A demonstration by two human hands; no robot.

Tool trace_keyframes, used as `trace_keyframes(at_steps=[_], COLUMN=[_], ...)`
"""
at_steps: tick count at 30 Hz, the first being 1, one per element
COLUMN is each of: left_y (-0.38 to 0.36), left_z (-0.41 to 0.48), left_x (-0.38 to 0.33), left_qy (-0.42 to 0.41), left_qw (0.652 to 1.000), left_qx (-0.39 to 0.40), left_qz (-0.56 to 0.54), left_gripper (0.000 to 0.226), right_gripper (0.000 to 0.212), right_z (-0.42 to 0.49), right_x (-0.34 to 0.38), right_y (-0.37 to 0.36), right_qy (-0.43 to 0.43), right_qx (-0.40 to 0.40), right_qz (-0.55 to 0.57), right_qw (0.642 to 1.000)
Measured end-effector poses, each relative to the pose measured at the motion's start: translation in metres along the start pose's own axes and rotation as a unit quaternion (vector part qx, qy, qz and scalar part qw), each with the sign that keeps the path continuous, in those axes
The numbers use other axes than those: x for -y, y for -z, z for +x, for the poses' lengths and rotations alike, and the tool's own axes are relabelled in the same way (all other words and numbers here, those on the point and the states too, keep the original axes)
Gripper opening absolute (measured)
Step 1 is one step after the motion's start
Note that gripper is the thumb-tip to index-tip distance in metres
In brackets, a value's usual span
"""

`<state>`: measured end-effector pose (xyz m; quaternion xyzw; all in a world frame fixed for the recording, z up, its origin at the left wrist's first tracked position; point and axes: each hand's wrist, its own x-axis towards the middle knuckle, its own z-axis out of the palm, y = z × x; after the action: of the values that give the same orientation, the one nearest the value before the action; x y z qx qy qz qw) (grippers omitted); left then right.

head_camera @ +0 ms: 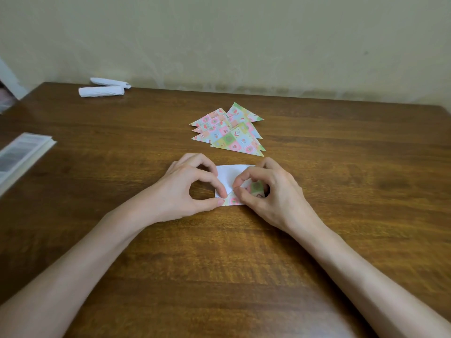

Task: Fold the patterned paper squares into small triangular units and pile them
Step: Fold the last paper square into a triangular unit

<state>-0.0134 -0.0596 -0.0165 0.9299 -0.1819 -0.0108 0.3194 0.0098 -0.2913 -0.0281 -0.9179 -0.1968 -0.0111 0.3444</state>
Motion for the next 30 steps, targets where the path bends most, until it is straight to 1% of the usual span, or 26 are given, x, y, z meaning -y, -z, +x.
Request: trace_keyframes(at_steps=[3, 7, 10, 16, 20, 30], left_y=[-0.001, -0.001, -0.001, 0.002, 0.001, 0.001], left_z=[0.000, 0.000, 0.000, 0.000, -0.001, -0.001], left_x=[0.000, 0.002, 0.002, 0.004, 0.004, 0.003], left_qy=[-0.004, -0.003, -0.001, 0.009, 0.009, 0.004], left_qw=[1.000, 1.000, 1.000, 1.000, 1.000, 1.000], left_qx=[-0.013, -0.015, -0.011, 0.009, 0.002, 0.001], left_qz=[0.003, -0.009, -0.009, -0.017, -0.014, -0.013], left_gripper=[0.010, 0.009, 0.009, 0.010, 0.010, 0.012], right_gripper=[0.002, 0.008, 0.015, 0.035, 0.032, 0.038], right_z=[-0.001, -0.003, -0.007, -0.010, -0.008, -0.007], right_x=[0.001, 0.005, 0.006, 0.009, 0.008, 0.005], right_y=[-0.001, 0.001, 0.002, -0.006, -0.010, -0.012], right_qy=[0.005, 0.004, 0.014, 0.049, 0.058, 0.051], right_qx=[-0.004, -0.001, -0.004, -0.046, -0.043, -0.032], right_qz=[0.026, 0.036, 0.005, -0.069, -0.083, -0.059], right_qw=[1.000, 0.999, 1.000, 0.995, 0.994, 0.996])
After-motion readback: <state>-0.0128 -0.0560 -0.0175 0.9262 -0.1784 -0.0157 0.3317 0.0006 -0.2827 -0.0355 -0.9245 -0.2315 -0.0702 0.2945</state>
